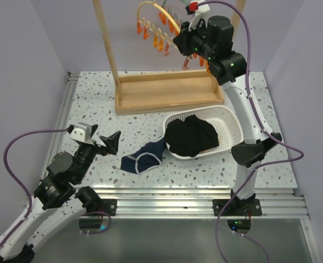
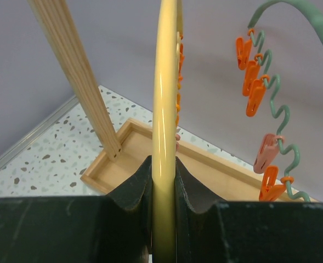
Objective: Remove the underwear clipped to the hanger
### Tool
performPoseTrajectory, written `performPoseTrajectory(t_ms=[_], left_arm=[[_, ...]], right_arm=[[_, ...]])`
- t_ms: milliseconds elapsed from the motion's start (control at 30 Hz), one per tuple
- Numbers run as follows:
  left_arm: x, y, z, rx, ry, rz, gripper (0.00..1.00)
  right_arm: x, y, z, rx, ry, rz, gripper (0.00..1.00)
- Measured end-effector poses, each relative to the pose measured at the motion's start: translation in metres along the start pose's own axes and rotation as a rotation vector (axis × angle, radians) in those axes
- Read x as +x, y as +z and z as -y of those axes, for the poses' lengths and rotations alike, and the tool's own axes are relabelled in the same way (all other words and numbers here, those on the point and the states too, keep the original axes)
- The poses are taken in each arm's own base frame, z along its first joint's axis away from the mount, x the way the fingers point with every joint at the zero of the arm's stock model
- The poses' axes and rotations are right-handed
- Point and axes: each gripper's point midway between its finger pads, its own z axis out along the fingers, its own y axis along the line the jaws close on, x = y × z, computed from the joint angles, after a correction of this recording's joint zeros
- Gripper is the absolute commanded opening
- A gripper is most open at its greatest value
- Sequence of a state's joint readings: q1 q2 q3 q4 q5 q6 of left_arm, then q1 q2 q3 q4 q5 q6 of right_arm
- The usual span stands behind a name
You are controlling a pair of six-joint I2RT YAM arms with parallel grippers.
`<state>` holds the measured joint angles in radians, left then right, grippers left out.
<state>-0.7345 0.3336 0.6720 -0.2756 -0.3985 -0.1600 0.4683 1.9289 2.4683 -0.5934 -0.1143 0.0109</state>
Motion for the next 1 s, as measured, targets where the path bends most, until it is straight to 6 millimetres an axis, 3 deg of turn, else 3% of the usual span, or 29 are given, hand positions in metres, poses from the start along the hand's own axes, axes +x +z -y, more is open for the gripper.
performPoseTrajectory(t_ms=[100, 233, 300, 333, 400, 433, 500, 667, 767, 833, 900, 1000], left_arm=[[0.001, 0.000, 0.000, 0.000, 0.001, -0.003, 1.00], [0.001, 0.000, 0.000, 0.000, 0.001, -0.004, 1.00], [0.001, 0.000, 0.000, 0.000, 0.002, -0.004, 1.00], [0.001, 0.000, 0.000, 0.000, 0.002, -0.004, 1.00], [0.001, 0.000, 0.000, 0.001, 0.002, -0.004, 1.00], [0.001, 0.000, 0.000, 0.001, 0.002, -0.004, 1.00], [0.001, 0.000, 0.000, 0.001, 0.002, -0.004, 1.00], [0.003, 0.000, 0.000, 0.001, 0.003, -0.008, 1.00], [0.004, 0.000, 0.000, 0.001, 0.005, -0.011, 1.00], [0.004, 0.000, 0.000, 0.001, 0.009, -0.011, 1.00], [0.005, 0.001, 0.000, 0.001, 0.012, -0.012, 1.00], [0.006, 0.001, 0.000, 0.001, 0.013, -0.015, 1.00]], right_arm=[[0.001, 0.002, 0.000, -0.003, 0.000, 0.003, 0.05], [0.013, 0.005, -0.003, -0.020, -0.007, -0.021, 0.35], [0.019, 0.005, -0.004, -0.035, -0.019, -0.033, 0.41], [0.019, 0.004, -0.005, -0.037, -0.024, -0.034, 0.52], [0.017, -0.002, -0.006, -0.043, -0.032, -0.031, 0.64], [0.013, -0.005, -0.007, -0.046, -0.037, -0.024, 0.83], [0.004, -0.016, -0.009, -0.056, -0.050, -0.005, 0.96], [-0.030, -0.057, -0.017, -0.085, -0.125, 0.062, 0.99], [-0.049, -0.094, -0.030, -0.147, -0.219, 0.106, 0.99], [-0.051, -0.120, -0.042, -0.218, -0.314, 0.116, 0.99], [-0.038, -0.149, -0.058, -0.331, -0.444, 0.104, 0.99], [0.015, -0.180, -0.082, -0.543, -0.652, 0.042, 0.99]])
